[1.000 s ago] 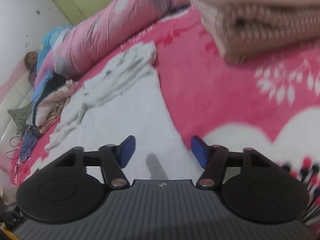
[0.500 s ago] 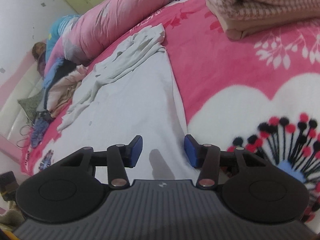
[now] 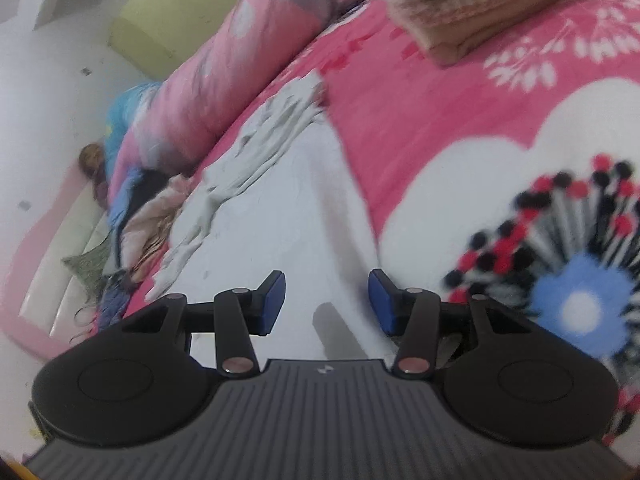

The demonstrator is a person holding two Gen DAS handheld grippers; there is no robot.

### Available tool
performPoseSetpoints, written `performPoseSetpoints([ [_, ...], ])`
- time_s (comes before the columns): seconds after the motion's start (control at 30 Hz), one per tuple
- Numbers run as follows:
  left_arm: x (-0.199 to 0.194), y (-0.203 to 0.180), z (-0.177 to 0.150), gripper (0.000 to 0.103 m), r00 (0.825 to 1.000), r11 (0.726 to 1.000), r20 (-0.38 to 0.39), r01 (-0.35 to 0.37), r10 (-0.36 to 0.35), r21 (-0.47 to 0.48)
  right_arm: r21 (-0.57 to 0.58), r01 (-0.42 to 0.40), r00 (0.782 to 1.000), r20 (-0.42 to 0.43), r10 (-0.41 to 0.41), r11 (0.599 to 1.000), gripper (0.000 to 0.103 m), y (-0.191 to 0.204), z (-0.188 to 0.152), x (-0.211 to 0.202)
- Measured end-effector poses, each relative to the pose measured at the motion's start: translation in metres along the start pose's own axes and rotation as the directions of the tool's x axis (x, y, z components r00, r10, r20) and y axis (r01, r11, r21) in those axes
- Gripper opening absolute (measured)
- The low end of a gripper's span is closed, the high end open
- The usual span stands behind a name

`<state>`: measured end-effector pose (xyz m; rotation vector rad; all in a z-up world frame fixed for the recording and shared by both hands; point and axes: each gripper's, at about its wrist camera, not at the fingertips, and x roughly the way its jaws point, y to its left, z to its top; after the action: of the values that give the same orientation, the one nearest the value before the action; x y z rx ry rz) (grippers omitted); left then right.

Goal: Fold clothes
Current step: 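Pinch the long white shirt's hem with both grippers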

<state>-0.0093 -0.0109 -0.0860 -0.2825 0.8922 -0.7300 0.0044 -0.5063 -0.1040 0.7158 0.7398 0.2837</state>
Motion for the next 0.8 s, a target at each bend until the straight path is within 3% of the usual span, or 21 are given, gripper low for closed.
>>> performPoseSetpoints([
  [0.13,0.005,0.005,-0.005,0.032,1.000,0.999,-0.007,0.010,-0.010,-0.032,-0.019,-0.023,1.000,-0.022,0.022,1.000,0.030,0.006,-0.014,-0.003],
  [0.3,0.012,-0.003,-0.005,0.032,1.000,1.000,-0.020,-0.002,0.002,0.019,0.006,-0.029,0.999,-0.026,0.029,1.000,0.024,0.006,-0.020,0.000],
  [0.33,0.011,-0.003,-0.005,0.031,1.000,1.000,-0.017,-0.004,0.005,0.022,0.001,-0.029,0.999,-0.026,0.029,1.000,0.019,0.008,-0.021,0.001],
  [0.4,0.010,-0.002,-0.006,0.010,1.000,1.000,-0.006,-0.012,0.012,0.018,-0.002,-0.022,0.999,-0.031,0.022,1.000,0.009,0.010,-0.022,0.005],
  [0.43,0.009,-0.001,-0.006,0.005,1.000,1.000,-0.001,-0.013,0.013,0.012,-0.004,-0.018,0.999,-0.027,0.018,1.000,0.003,0.012,-0.023,0.006],
  [0.53,0.007,0.002,-0.007,0.005,1.000,1.000,0.007,-0.009,0.009,-0.003,-0.010,-0.009,1.000,-0.010,0.009,1.000,0.001,0.014,-0.024,0.005],
  [0.6,0.009,0.003,-0.007,0.006,1.000,1.000,-0.006,-0.009,0.009,-0.008,-0.007,0.002,1.000,-0.001,-0.002,1.000,0.002,0.013,-0.023,0.002],
  [0.7,0.010,0.004,-0.007,0.015,1.000,1.000,-0.018,0.010,-0.010,-0.008,0.012,0.024,1.000,0.019,-0.024,1.000,0.007,0.011,-0.021,-0.005],
  [0.77,0.011,0.002,-0.007,0.033,0.999,0.999,-0.020,0.034,-0.034,-0.004,0.034,0.037,0.999,0.029,-0.038,0.999,0.015,0.006,-0.021,-0.011],
  [0.8,0.012,0.001,-0.008,0.039,0.999,0.999,-0.022,0.046,-0.046,0.002,0.050,0.030,0.999,0.038,-0.032,0.998,0.024,0.003,-0.022,-0.014],
])
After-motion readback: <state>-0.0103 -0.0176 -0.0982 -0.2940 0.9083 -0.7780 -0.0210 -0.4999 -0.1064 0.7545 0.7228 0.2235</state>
